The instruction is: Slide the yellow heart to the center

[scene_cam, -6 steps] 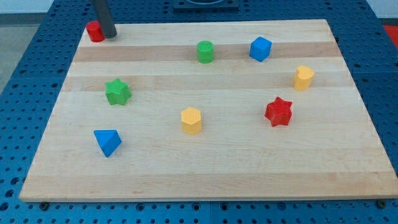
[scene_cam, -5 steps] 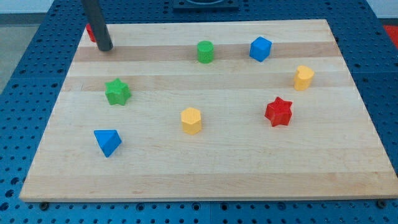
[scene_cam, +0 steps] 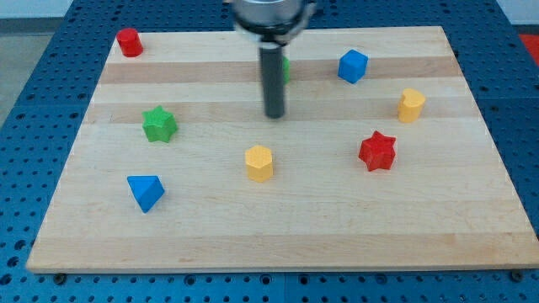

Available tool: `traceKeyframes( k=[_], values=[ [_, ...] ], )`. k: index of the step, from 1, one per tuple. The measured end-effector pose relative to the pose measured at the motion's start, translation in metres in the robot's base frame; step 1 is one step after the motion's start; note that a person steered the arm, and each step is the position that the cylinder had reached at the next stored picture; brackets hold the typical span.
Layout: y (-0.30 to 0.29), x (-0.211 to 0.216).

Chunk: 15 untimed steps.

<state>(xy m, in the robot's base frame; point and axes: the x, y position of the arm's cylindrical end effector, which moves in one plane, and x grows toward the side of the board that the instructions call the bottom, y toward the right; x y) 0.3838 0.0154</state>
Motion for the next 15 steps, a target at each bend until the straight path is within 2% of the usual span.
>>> traceKeyframes(
  k=[2, 3, 4, 5, 7, 9, 10, 11, 12, 14, 15],
  values=[
    [0.119, -0.044],
    [0.201, -0.045],
    [0.271, -0.01],
    [0.268, 0.013],
    [0.162, -0.002],
    [0.032, -0.003],
    [0.066, -0.004],
    [0.147, -0.005],
    [0.149, 0.015],
    [0.031, 0.02],
    [0.013, 0.029]
  ],
)
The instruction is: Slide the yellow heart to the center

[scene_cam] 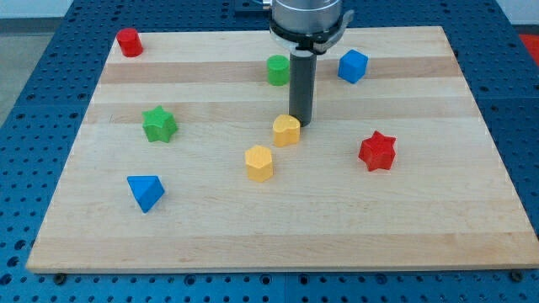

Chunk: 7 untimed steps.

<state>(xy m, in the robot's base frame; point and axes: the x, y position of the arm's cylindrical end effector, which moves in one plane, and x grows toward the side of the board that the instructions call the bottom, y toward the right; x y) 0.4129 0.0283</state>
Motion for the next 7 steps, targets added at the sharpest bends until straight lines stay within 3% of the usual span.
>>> traceKeyframes(
  k=[1, 2, 4, 6, 7],
  values=[
    [0.025, 0.017],
    [0.008, 0.026],
    [-0.077, -0.015],
    [-0.037, 0.039],
    [-0.052, 0.066]
  ],
)
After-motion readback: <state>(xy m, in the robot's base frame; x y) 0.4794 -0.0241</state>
